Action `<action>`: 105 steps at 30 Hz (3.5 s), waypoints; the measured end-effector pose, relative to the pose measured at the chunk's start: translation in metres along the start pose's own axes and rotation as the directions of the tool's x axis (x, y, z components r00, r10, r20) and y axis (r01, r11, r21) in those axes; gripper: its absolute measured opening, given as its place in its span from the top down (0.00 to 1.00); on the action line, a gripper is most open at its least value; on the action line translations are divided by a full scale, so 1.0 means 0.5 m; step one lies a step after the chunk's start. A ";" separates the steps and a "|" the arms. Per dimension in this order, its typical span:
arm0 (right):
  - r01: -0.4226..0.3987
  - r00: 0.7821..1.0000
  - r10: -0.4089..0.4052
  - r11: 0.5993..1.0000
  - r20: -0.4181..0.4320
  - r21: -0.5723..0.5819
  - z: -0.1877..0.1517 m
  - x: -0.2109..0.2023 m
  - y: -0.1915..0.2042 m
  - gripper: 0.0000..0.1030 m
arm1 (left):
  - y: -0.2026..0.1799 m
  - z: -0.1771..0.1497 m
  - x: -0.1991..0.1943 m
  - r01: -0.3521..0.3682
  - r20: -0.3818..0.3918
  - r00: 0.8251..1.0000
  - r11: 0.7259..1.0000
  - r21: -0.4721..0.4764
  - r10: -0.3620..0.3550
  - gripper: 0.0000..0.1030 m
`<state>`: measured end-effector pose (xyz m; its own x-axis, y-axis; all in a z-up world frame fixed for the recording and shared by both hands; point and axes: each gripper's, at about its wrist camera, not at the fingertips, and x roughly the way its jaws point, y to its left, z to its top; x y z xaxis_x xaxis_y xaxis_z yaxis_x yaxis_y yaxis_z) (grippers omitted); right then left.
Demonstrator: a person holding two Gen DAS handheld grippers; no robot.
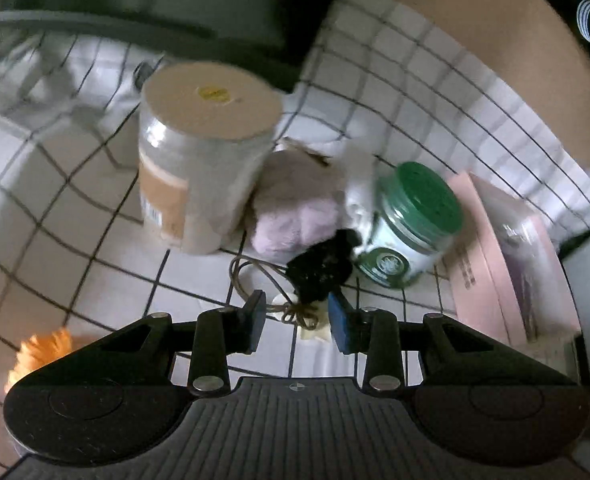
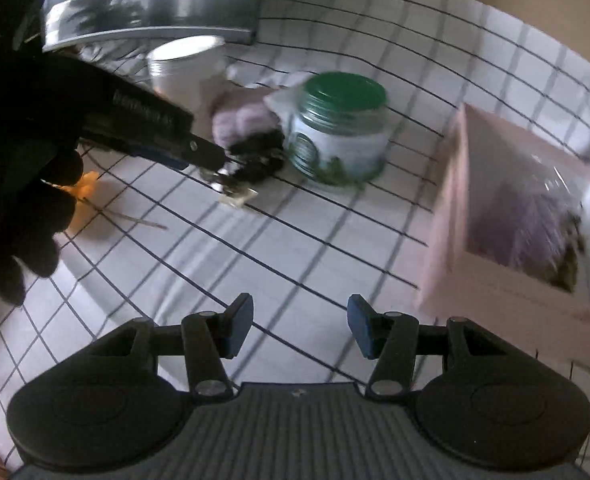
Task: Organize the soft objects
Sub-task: 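Move the left gripper back to the items beside the green jar, then grasp the star keychain with the left gripper while the right gripper grasps the orange flower, then carry the keychain with the left gripper while the right gripper carries the flower toward the box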
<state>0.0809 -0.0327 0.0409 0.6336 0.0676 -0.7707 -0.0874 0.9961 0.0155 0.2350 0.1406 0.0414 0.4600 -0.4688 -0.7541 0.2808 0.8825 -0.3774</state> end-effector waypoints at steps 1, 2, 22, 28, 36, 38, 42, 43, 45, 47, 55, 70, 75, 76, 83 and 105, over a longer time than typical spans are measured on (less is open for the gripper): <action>-0.006 1.000 0.006 1.000 -0.003 0.017 -0.005 -0.001 -0.010 0.49 | -0.004 0.002 0.008 -0.010 -0.013 1.000 1.000 -0.007 0.010 0.64; -0.011 1.000 0.011 1.000 -0.007 0.028 -0.009 0.001 -0.016 0.49 | -0.008 0.003 0.015 -0.016 -0.022 1.000 1.000 -0.002 0.016 0.64; -0.035 0.999 0.035 0.999 0.020 0.024 -0.045 0.017 -0.015 0.29 | -0.093 -0.049 0.056 -0.164 0.043 0.987 0.942 0.292 0.158 0.61; -0.023 0.998 0.023 1.000 0.064 -0.001 -0.061 0.020 0.002 0.17 | -0.114 -0.080 0.058 -0.231 0.113 0.972 0.922 0.311 0.206 0.60; -0.028 0.996 0.028 1.000 0.083 -0.002 -0.081 0.019 0.011 0.00 | -0.095 -0.086 0.048 -0.158 0.105 0.986 0.942 0.297 0.132 0.58; -0.024 0.996 0.023 1.000 0.082 0.004 -0.082 0.018 0.011 0.00 | -0.094 -0.083 0.048 -0.150 0.098 0.987 0.940 0.307 0.125 0.58; -0.023 0.997 0.023 1.000 0.079 0.001 -0.082 0.017 0.012 0.00 | -0.103 -0.090 0.051 -0.183 0.117 0.981 0.928 0.325 0.153 0.60; -0.025 0.996 0.025 1.000 0.080 -0.002 -0.082 0.017 0.011 0.00 | -0.104 -0.094 0.051 -0.196 0.132 0.978 0.925 0.327 0.160 0.63; -0.029 0.996 0.029 1.000 0.084 -0.009 -0.084 0.016 0.012 0.00 | -0.101 -0.099 0.049 -0.203 0.151 0.975 0.927 0.316 0.162 0.65; -0.032 0.996 0.033 0.999 0.086 -0.014 -0.085 0.016 0.011 0.00 | -0.095 -0.101 0.046 -0.196 0.157 0.975 0.933 0.302 0.155 0.66; -0.107 0.994 0.107 0.994 0.020 -0.005 -0.053 0.008 0.006 0.07 | -0.021 -0.092 -0.040 -0.165 0.191 0.973 0.971 0.172 0.132 0.69; -0.327 0.933 0.361 0.848 0.003 -0.417 0.118 0.088 0.266 0.20 | 0.287 -0.100 -0.365 -0.294 0.327 0.883 0.940 -0.175 0.337 0.69; -0.358 0.922 0.383 0.805 -0.046 -0.472 0.153 0.140 0.347 0.41 | 0.342 -0.121 -0.377 -0.303 0.299 0.884 0.928 -0.218 0.359 0.69; -0.363 0.922 0.383 0.803 -0.058 -0.472 0.158 0.150 0.356 0.43 | 0.351 -0.125 -0.379 -0.299 0.293 0.887 0.928 -0.222 0.356 0.69; -0.378 0.919 0.386 0.806 -0.078 -0.455 0.181 0.154 0.382 0.83 | 0.370 -0.097 -0.355 -0.264 0.290 0.903 0.942 -0.207 0.317 0.69; -0.216 0.947 0.266 0.943 0.183 -0.252 0.323 -0.067 0.153 0.75 | 0.200 0.141 -0.297 -0.099 0.403 0.912 0.994 0.039 0.075 0.69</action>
<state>0.1773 0.0505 0.1708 0.7170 0.3390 -0.6091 -0.4130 0.9105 0.0205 0.2543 0.2958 0.1534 0.7801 -0.3764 -0.4997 0.2662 0.9226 -0.2793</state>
